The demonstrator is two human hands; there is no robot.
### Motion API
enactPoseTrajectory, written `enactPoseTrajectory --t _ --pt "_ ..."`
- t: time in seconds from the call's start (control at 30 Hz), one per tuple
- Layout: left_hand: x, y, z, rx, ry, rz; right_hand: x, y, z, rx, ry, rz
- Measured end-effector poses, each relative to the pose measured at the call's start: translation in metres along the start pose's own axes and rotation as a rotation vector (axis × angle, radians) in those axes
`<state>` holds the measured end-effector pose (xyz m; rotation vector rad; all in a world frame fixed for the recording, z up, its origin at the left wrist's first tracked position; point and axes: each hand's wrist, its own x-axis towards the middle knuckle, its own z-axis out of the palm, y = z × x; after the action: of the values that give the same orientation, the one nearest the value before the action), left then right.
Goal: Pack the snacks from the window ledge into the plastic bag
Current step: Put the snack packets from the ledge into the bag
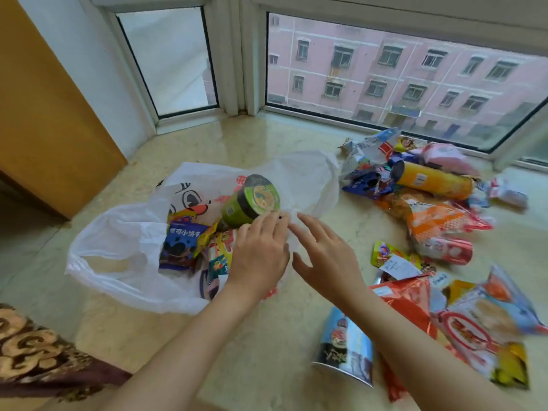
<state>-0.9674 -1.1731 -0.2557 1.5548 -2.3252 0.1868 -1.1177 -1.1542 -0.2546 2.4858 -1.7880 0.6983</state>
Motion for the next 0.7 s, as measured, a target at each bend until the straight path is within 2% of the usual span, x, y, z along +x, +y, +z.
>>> enactPoseTrajectory --t 0.1,0.27,0.37,0.53,0.7 --pt "0.001 0.040 0.003 0.011 -0.015 0.018 -0.030 0.039 -0.020 -0.047 -0.003 -0.028" --pt "-0.003 0.102 0.023 0.109 -0.022 0.102 -0.074 0.108 -0.044 -0.105 -0.101 -0.010" --pt "-0.011 0.134 0.042 0.158 -0.120 0.107 -0.096 0.143 -0.049 -0.113 -0.195 0.018" --pt "-0.027 0.170 0.063 0.016 -0.350 -0.079 -0.129 0.173 -0.047 -0.156 -0.354 -0.047" --pt "-0.055 0.170 0.068 -0.093 -0.640 -0.344 -0.146 0.177 -0.044 -0.148 -0.631 0.047"
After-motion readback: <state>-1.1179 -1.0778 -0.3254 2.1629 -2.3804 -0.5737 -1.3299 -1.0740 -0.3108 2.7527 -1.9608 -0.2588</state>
